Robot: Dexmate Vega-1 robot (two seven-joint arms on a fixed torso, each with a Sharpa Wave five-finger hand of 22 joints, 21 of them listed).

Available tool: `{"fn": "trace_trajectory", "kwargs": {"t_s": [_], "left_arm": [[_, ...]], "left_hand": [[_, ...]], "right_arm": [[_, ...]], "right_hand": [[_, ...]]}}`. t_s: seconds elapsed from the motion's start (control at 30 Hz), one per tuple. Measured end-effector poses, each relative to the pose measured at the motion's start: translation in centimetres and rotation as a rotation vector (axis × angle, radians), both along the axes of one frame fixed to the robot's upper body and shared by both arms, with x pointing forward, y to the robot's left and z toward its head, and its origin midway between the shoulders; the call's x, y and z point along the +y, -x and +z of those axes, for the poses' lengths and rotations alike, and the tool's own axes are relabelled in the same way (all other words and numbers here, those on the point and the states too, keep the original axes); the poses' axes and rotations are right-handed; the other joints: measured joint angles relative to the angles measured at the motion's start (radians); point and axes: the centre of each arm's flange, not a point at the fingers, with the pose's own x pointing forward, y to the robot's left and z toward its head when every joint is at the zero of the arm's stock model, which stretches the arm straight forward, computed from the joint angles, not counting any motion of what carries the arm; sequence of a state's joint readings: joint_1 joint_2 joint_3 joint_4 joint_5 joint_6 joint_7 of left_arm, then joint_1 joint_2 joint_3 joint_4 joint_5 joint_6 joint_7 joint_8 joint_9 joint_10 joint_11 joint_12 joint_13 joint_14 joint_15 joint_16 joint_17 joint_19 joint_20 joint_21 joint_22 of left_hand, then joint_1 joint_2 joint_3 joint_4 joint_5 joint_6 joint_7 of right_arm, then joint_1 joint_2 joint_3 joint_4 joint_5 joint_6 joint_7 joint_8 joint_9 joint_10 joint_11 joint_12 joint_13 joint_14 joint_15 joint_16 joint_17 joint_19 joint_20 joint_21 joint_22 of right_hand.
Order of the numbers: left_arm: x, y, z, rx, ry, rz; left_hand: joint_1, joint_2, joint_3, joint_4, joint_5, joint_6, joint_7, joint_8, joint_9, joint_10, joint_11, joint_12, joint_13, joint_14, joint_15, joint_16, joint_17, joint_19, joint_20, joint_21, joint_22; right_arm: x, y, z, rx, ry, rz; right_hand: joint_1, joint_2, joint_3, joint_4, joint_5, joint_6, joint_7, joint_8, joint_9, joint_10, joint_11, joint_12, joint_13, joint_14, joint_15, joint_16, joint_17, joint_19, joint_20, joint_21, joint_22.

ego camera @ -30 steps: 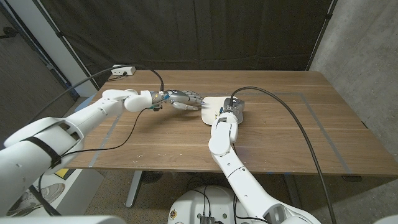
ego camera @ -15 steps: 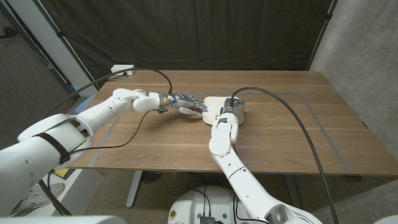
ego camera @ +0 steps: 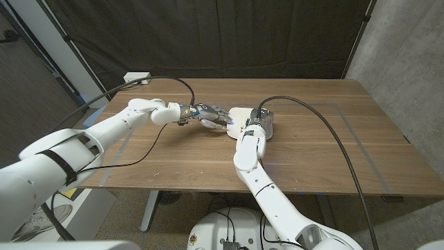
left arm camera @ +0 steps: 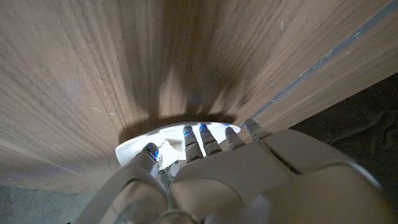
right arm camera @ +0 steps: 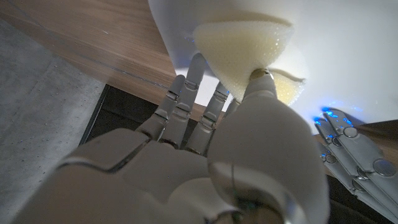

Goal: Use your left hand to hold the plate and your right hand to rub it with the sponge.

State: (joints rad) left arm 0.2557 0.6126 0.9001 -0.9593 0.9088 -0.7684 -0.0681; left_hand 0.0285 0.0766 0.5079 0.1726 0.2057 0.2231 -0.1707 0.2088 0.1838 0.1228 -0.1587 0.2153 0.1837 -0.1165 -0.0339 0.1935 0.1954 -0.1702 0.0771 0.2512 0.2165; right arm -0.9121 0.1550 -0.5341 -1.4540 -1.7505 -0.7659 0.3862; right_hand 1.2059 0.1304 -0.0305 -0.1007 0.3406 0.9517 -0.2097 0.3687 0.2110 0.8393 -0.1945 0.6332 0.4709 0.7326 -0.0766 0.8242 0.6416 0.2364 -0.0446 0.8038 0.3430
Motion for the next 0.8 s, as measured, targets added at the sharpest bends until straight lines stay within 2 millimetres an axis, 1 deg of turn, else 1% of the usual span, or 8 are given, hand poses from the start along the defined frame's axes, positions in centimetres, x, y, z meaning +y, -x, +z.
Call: {"fn": "trace_trajectory", "kwargs": {"t_s": [0.13, 0.2, 0.3, 0.5, 0.53, 0.6, 0.67, 0.8], "left_arm": [[0.2, 0.1, 0.0, 0.0, -0.004, 0.005], [0.3, 0.2, -0.1, 0.0, -0.002, 0.007], [0.4, 0.3, -0.1, 0.002, 0.001, 0.01], [0.5, 0.2, 0.0, 0.008, 0.006, 0.019], [0.8, 0.4, -0.1, 0.006, 0.006, 0.019], [0.8, 0.5, -0.1, 0.006, 0.007, 0.021], [1.0, 0.5, -0.1, 0.006, 0.007, 0.023], [1.0, 0.7, -0.2, 0.005, 0.007, 0.021]], "left_hand": [[0.0, 0.0, 0.0, 0.0, 0.0, -0.006, -0.002, -0.003, 0.0, 0.0, 0.0, 0.0, 0.0, 0.0, 0.0, 0.0, 0.0, 0.0, 0.0, 0.0, 0.0], [0.0, 0.0, 0.0, 0.0, 0.0, -0.006, -0.002, -0.004, 0.0, 0.0, 0.0, 0.0, 0.0, 0.0, 0.0, 0.0, 0.0, 0.0, 0.0, 0.0, 0.0], [0.0, 0.0, 0.0, 0.0, 0.0, -0.006, -0.002, -0.004, 0.0, 0.003, 0.004, -0.008, 0.0, 0.0, 0.0, 0.0, 0.0, 0.0, 0.0, 0.0, 0.0], [0.0, 0.0, -0.007, 0.001, 0.0, -0.013, -0.006, -0.008, 0.0, 0.003, 0.004, -0.012, 0.0, 0.0, 0.0, 0.0, 0.0, 0.0, 0.0, 0.0, 0.0], [0.0, 0.0, -0.007, 0.001, 0.0, -0.013, -0.006, -0.008, 0.0, 0.003, 0.004, -0.012, 0.0, 0.0, 0.0, 0.0, 0.0, 0.0, 0.0, 0.0, 0.0], [0.0, 0.0, -0.007, 0.001, 0.0, -0.013, -0.006, -0.008, 0.0, 0.003, 0.004, -0.012, 0.0, 0.0, 0.0, 0.0, 0.0, 0.0, 0.0, 0.0, 0.0], [0.0, 0.0, -0.007, 0.001, 0.0, -0.013, -0.006, -0.009, 0.0, 0.003, 0.004, -0.012, 0.0, 0.0, 0.0, 0.0, 0.0, 0.0, 0.0, 0.0, 0.0], [0.0, 0.0, -0.007, 0.001, 0.0, -0.016, -0.006, -0.012, 0.0, 0.003, 0.003, -0.015, 0.0, 0.0, 0.0, 0.0, 0.0, 0.0, 0.0, 0.0, 0.0]], "right_arm": [[0.5, -0.7, 0.6, -0.007, 0.028, 0.02], [0.8, -1.0, 0.8, -0.01, 0.041, 0.03], [1.3, -1.9, 1.3, -0.018, 0.075, 0.053], [1.1, -3.4, 1.6, -0.009, 0.125, 0.036], [1.5, -3.8, 1.8, -0.031, 0.129, 0.059], [1.3, -4.3, 2.0, -0.032, 0.143, 0.054], [1.3, -4.6, 2.1, -0.037, 0.145, 0.054], [1.1, -4.6, 2.0, -0.036, 0.132, 0.051]], "right_hand": [[0.0, 0.0, 0.0, 0.0, 0.0, 0.0, 0.0, -0.002, 0.0, 0.002, 0.002, 0.0, 0.0, 0.002, 0.002, 0.0, 0.0, 0.0, 0.0, 0.008, 0.0], [0.0, 0.0, 0.0, 0.0, 0.0, 0.001, 0.0, -0.003, 0.0, 0.006, 0.005, -0.001, 0.0, 0.005, 0.005, 0.0, 0.0, -0.004, 0.004, 0.008, -0.003], [0.003, -0.003, 0.0, 0.0, 0.0, 0.008, 0.001, -0.003, 0.0, 0.013, 0.001, -0.004, 0.0, 0.008, 0.003, 0.0, 0.0, -0.005, 0.005, 0.015, -0.005], [0.002, -0.004, 0.0, 0.0, 0.0, 0.01, 0.002, -0.006, 0.005, 0.019, 0.002, 0.002, -0.001, 0.011, 0.0, 0.0, 0.009, -0.005, 0.005, 0.021, -0.009], [0.002, -0.004, 0.0, 0.0, 0.0, 0.01, 0.002, -0.006, 0.006, 0.021, 0.001, 0.004, -0.001, 0.011, 0.0, 0.0, 0.01, -0.005, 0.005, 0.021, -0.009], [0.002, -0.004, 0.0, 0.0, 0.0, 0.014, 0.002, -0.005, 0.006, 0.021, 0.001, 0.004, -0.001, 0.011, 0.0, 0.0, 0.01, -0.005, 0.005, 0.021, -0.009], [0.002, -0.003, 0.0, 0.0, 0.0, 0.017, 0.003, -0.003, 0.005, 0.021, 0.001, 0.004, -0.001, 0.011, 0.0, 0.0, 0.01, -0.005, 0.005, 0.027, -0.009], [0.003, -0.002, 0.0, 0.0, 0.004, 0.02, 0.003, -0.002, 0.005, 0.021, 0.001, 0.004, 0.004, 0.011, 0.0, 0.0, 0.01, -0.005, 0.005, 0.027, -0.012]]}}
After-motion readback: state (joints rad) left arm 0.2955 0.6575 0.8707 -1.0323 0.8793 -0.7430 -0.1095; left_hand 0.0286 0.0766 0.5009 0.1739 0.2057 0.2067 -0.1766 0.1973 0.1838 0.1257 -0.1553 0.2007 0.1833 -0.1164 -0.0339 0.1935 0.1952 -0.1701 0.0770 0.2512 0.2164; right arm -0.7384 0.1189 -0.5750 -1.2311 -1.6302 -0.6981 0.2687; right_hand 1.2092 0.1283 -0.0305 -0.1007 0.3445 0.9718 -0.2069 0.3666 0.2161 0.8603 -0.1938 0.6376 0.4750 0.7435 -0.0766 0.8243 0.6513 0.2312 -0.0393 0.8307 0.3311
